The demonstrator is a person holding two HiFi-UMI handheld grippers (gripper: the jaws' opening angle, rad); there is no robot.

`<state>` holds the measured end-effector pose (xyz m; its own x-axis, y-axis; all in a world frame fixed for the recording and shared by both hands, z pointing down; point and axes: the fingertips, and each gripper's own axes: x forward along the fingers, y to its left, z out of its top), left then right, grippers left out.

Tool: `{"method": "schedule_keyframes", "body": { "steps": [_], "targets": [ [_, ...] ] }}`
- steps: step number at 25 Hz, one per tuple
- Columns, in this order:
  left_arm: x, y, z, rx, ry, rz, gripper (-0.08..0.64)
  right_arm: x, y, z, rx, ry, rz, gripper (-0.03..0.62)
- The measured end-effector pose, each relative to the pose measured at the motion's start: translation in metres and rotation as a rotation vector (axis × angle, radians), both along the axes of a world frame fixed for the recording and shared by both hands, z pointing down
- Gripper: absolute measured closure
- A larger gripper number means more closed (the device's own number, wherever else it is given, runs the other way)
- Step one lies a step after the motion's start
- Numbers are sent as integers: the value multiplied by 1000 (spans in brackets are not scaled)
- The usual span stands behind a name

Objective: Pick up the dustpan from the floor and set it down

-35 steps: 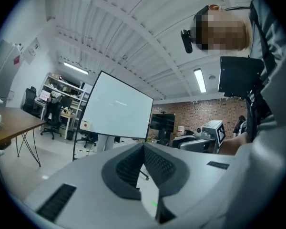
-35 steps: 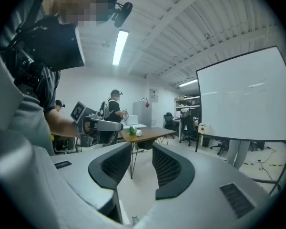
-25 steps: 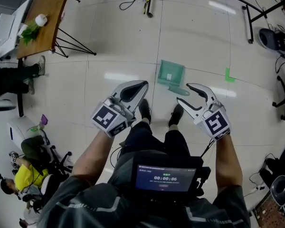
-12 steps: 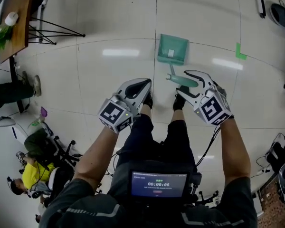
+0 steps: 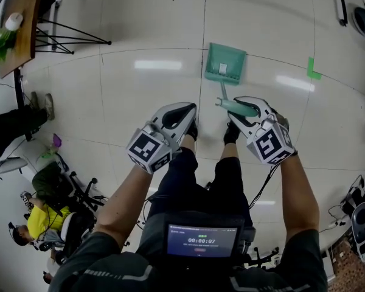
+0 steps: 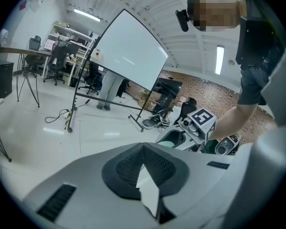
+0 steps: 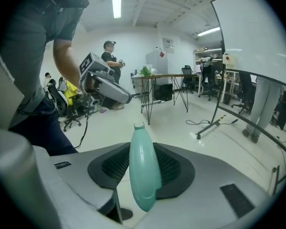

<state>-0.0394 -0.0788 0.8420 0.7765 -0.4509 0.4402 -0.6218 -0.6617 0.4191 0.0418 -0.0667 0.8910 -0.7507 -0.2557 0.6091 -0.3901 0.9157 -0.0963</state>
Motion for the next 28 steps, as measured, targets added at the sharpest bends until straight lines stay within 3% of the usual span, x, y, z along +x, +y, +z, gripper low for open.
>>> {"method": "schedule_keyframes", "body": {
  "steps": [5,10,13,17,20,24,28],
  "targets": [
    [-2,-3,-65,55,46,2,534,-4,-10,-48,4,-38,57,428],
    [-10,-10,-175,120,74,-23,534,-9,-17,-169,35,-116,89,428],
    [-15,-10,-250,183,133,-31,534,-10,-12,-249,66,-161,98,428],
    [-18,14,-347,263,166,26,534,-9,9,-365,99,-213,148,428],
    [-21,27,-418,299,171,11,534,-5,22,-445,133,-230,164,428],
    [-27,51,-504,311,289,-20,534,-4,49,-520,164,-261,169,428],
    [-23,71,-558,372,262,-20,534,-3,76,-570,198,-283,155,428]
  ]
}}
